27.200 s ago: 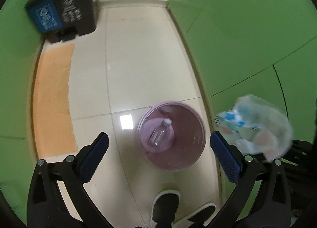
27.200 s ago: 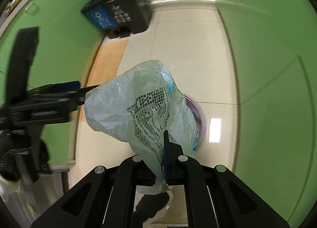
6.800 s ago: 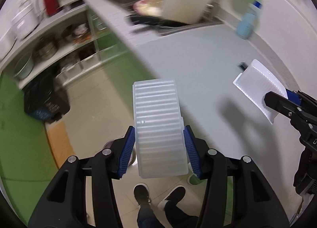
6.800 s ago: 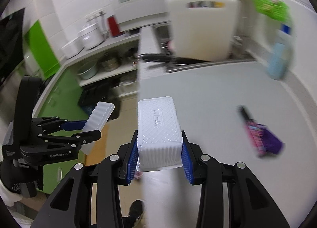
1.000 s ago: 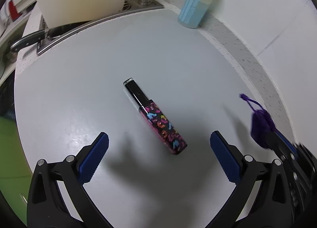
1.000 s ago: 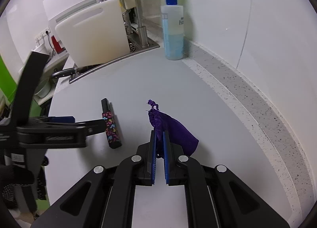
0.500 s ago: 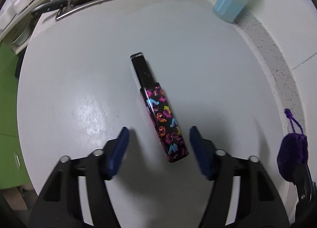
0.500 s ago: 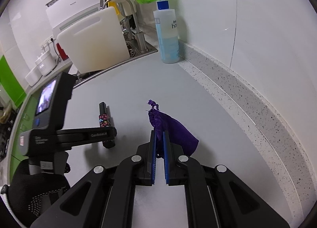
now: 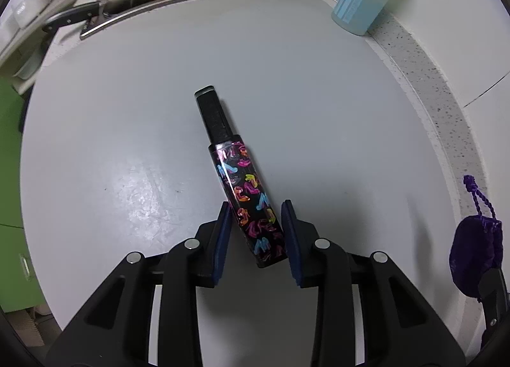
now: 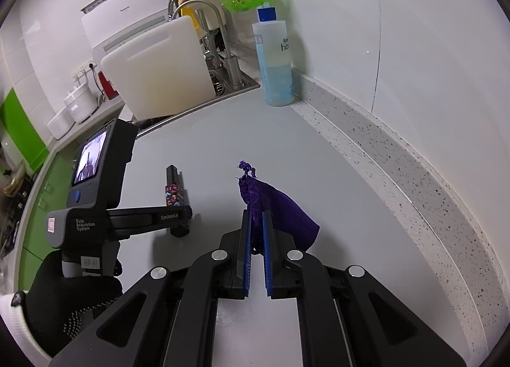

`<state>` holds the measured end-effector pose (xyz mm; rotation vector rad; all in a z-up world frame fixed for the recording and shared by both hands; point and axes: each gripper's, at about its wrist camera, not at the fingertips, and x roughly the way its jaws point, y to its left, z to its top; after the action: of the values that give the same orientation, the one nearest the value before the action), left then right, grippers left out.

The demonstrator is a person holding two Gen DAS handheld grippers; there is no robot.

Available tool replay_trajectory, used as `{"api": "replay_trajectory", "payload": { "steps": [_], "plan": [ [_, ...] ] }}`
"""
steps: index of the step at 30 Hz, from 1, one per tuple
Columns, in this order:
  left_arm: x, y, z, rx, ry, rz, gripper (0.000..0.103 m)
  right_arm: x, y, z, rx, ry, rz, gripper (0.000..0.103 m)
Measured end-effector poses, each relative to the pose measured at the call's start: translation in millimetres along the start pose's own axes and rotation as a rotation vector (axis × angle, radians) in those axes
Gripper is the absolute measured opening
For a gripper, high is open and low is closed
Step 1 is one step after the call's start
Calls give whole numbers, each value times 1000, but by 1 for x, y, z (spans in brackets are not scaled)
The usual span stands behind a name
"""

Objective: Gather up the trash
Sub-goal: 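Grasp the patterned pink-black box with the left gripper and lift it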

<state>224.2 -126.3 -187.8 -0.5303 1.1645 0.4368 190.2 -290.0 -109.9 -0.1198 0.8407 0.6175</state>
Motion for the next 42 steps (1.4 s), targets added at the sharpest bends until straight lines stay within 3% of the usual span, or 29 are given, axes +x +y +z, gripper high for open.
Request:
{"api": "replay_trajectory", "payload": {
  "steps": [5,13,28,42],
  "plan": [
    [-6,2,-1,40,3,-34,23,-2,8,5,-11,-5,-2,6],
    [-17,18,-3,105,5,-72,22,-3,25,12,-30,-10,0,6],
    [-13,41,-1,261,46,-61,22,5,46,13,-48,1,18,6],
    [-51,58,-6,348,-47,-130,22,-3,61,13,-55,-3,1,6]
  ]
}}
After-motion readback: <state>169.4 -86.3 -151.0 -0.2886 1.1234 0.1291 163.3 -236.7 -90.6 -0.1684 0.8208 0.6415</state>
